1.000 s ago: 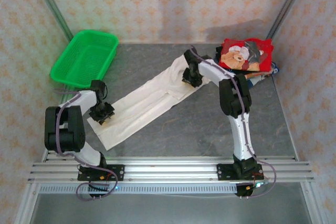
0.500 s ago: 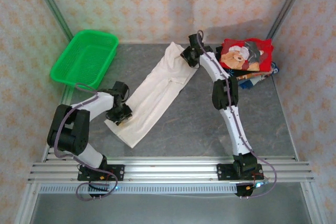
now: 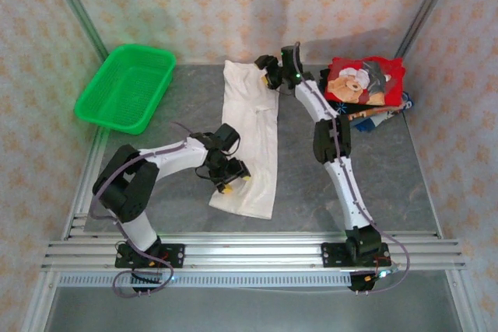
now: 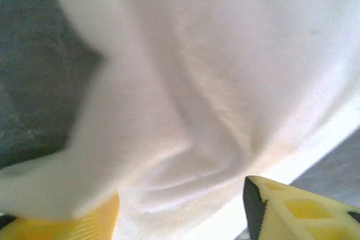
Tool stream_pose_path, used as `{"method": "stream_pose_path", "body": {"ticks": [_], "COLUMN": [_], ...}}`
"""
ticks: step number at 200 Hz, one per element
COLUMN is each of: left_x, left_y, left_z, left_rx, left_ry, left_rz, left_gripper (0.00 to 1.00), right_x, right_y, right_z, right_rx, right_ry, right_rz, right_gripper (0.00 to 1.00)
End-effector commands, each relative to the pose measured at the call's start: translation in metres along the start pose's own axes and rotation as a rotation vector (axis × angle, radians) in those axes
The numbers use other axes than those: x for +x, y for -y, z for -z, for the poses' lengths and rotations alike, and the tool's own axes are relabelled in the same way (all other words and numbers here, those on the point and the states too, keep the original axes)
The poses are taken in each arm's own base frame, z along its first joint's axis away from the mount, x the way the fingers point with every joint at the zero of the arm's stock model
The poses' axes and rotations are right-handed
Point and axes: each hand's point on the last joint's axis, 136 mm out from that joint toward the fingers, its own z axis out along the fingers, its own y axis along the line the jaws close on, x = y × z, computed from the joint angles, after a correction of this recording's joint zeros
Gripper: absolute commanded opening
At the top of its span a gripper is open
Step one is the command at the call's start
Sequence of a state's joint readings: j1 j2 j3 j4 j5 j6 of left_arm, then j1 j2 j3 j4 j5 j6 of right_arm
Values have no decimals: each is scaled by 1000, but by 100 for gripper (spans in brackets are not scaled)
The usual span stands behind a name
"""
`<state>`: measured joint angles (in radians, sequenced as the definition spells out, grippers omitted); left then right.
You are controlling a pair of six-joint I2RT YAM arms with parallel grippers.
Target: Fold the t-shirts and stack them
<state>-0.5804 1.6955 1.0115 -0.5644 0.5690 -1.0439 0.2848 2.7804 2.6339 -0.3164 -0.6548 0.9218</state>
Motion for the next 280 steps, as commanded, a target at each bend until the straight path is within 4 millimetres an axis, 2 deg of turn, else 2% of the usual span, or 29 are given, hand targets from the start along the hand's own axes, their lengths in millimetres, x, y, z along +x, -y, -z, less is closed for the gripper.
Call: {"method": "stream_pose_path", "body": {"ticks": [1,14,28,34,42,45,55,69,79,96,101,113,125,136,168,225,262,280], "left_x": [13,19,23,23,23,23,20,13,9,8,7,6,6,7,13,23,32,35], "left_y": [3,0,-8,-15,-26,-30,-44,-57,-62,-61,-64,-67,-68,-69,-73,-84,-83,-74], "left_z": [26,39,55,61,65,65,65,63,59,48,46,42,39,34,21,10,2,-4], "left_rx": [53,68,65,47,23,19,-1,0,29,102,98,102,120,136,169,180,200,212], "left_ry": [5,25,68,91,115,120,153,215,238,252,255,262,269,262,235,209,187,177], "left_rz": [1,-19,-52,-64,-75,-77,-83,-119,-136,-180,-181,-197,-208,-212,-218,-204,-209,-231], "left_gripper": [68,72,76,77,79,79,79,79,79,78,77,76,75,74,67,61,53,49], "right_x": [5,18,41,56,74,80,113,160,196,258,274,310,334,347,361,380,397,402], "right_y": [-106,-107,-97,-85,-79,-74,-54,-17,2,36,52,77,103,126,160,176,188,184], "right_z": [121,160,197,207,229,232,253,273,285,296,296,305,309,311,312,303,295,290], "right_rx": [6,76,132,153,147,152,150,179,162,135,158,179,214,236,252,273,326,316], "right_ry": [37,41,27,12,12,4,-29,-78,-111,-195,-227,-289,-331,-346,-371,-426,-470,-477], "right_rz": [233,259,252,237,223,215,171,115,81,39,21,16,20,0,-26,-6,14,19], "right_gripper": [73,73,73,73,74,74,74,73,73,72,71,68,67,66,64,62,60,59]}}
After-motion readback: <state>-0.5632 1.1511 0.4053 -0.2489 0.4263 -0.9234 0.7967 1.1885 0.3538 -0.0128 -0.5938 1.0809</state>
